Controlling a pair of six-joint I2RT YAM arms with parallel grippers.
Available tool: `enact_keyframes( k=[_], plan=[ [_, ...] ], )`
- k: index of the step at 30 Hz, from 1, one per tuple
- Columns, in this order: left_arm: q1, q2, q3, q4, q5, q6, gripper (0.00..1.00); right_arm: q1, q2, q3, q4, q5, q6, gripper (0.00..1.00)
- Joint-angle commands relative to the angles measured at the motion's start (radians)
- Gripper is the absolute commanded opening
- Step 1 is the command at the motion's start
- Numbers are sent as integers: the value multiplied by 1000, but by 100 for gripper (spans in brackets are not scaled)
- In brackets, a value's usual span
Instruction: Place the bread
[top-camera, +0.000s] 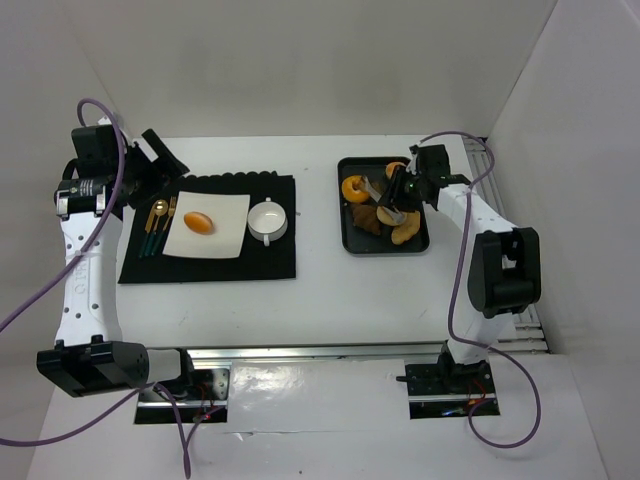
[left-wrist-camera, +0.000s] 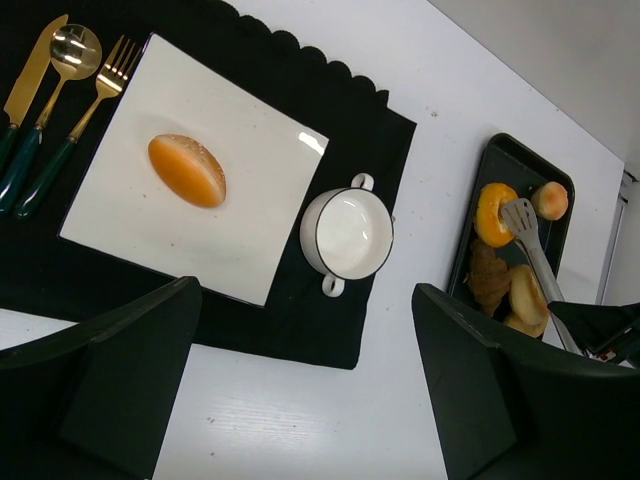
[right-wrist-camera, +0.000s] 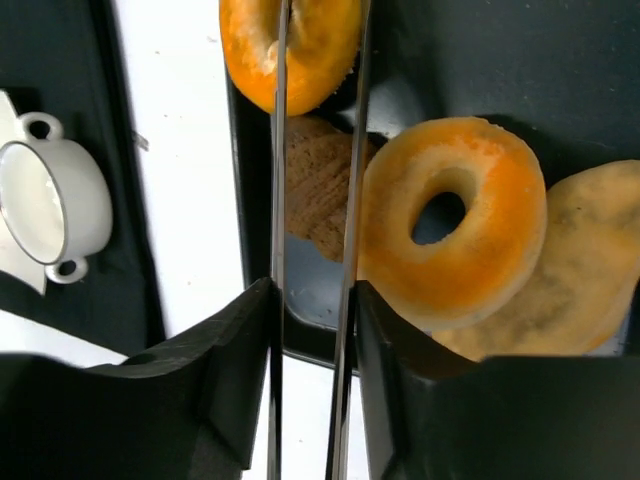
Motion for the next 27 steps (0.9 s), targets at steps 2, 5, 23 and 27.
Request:
enact_keyframes(
  k=[2, 5, 23, 27],
  plan=[
    [5, -4, 0, 36, 6, 5, 100, -7, -38, 11, 87, -59, 16, 34],
    [5, -4, 0, 36, 6, 5, 100, -7, -71, 34, 48, -48, 16, 29],
    [14, -4, 50, 16, -75, 34, 100, 244, -135, 232, -23, 69, 39, 25],
    [14, -4, 59, 5, -86, 25, 100, 399, -11, 350, 24, 60, 59, 25]
  ],
)
